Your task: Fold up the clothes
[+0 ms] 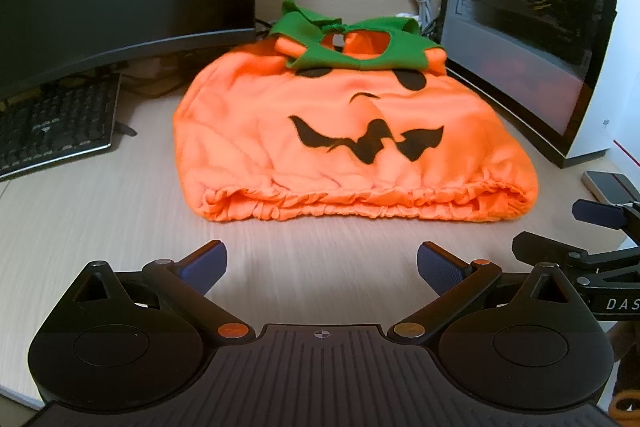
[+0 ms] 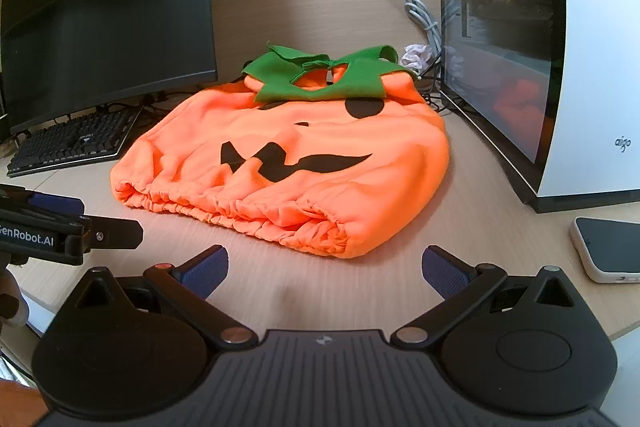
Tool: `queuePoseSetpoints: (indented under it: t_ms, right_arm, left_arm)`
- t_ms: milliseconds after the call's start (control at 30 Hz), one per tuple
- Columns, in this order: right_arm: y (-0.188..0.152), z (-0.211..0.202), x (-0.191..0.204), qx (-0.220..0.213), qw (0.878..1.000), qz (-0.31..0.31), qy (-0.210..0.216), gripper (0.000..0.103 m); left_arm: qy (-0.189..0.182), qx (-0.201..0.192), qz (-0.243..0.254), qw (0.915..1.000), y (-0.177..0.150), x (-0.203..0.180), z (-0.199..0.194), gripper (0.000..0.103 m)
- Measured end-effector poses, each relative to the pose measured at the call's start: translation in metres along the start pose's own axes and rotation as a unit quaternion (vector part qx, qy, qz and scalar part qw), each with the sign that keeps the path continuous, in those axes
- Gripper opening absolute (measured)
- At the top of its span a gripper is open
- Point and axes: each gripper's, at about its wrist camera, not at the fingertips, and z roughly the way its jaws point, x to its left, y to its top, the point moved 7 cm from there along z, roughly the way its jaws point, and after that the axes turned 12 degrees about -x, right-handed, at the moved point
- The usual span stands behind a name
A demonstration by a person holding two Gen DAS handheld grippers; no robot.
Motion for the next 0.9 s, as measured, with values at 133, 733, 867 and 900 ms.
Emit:
queuePoseSetpoints:
  t_ms: [133,733,867,900]
  right_arm:
    - [0.0,0.002,-0.001,0.002,1.0,-0.001,0.0,0.103]
    - [0.001,0.015,-0.003,0.009,1.0,-0.001,-0.003,0.103]
    - [-0.001,0.02,0.0,0.014,1.0,-0.007,0.006,0.103]
    - [-0.001,0.021,0.001,0.015,1.0,-0.008,0.007,0.103]
  left_arm:
    - [0.001,0.002,-0.001,1.0,0.0,0.001,0.002,0.103]
    - [0.015,0.005,0.007,0.9999,0.0,0.006,0.007,0.103]
    - [0.027,0.011,0.006,0.9996,-0.002,0.012,0.009,0.103]
    - [0.031,0.011,0.008,0.9994,-0.002,0.014,0.01,0.103]
